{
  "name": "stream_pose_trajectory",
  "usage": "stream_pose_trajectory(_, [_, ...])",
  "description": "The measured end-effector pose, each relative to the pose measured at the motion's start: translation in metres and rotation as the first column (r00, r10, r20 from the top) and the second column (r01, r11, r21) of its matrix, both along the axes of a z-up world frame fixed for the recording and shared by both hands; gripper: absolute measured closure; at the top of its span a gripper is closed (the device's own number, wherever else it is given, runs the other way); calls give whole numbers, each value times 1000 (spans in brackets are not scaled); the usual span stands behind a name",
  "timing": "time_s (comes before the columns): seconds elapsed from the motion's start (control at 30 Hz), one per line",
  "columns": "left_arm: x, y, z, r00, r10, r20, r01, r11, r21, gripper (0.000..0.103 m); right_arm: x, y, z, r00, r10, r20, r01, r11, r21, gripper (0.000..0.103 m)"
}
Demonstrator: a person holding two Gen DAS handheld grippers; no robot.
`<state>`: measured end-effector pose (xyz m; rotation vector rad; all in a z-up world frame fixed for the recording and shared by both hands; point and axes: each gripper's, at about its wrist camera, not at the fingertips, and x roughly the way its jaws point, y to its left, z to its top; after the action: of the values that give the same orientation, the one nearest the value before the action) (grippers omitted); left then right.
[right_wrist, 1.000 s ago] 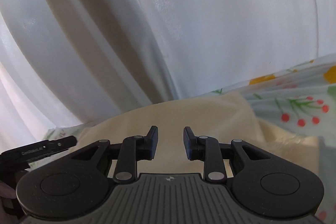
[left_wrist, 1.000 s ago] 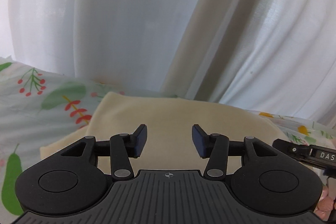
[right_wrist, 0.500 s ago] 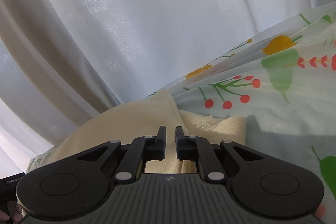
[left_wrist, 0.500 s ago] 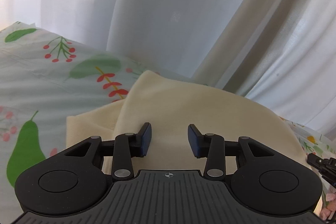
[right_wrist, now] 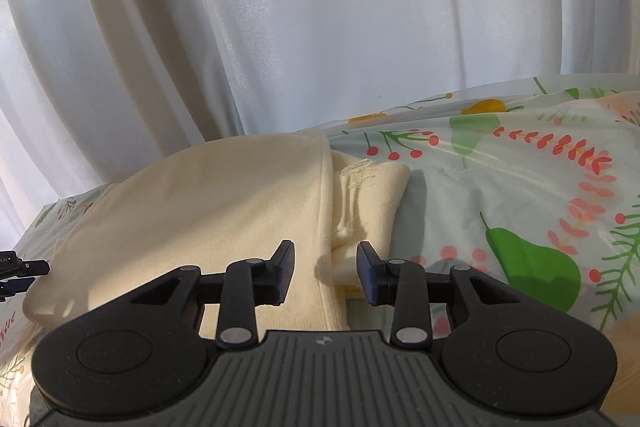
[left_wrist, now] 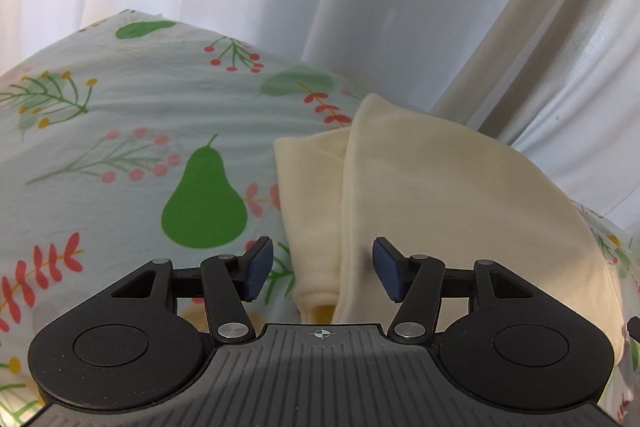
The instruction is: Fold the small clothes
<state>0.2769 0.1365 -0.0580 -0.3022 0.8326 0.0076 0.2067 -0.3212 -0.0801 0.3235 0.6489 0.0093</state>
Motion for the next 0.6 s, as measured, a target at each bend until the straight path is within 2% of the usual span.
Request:
stream_pose_trajectory(0.23, [-9,4,-9,999,-17,-39,14,998,-66,44,0,7,3,1000,19,-17,-19,1000,-10,70])
stream_pose_trajectory(0.47, [6,16,-18,998,-8,-64,-5,981,-196,49,0,30,1,996,89,-13,-90,995,-53,84])
stream_pose_trajectory(0.6, [17,24,-21,998,6,-69,-23,969,-245,53,3,48,3,990,141,9,-140,989,-55,84])
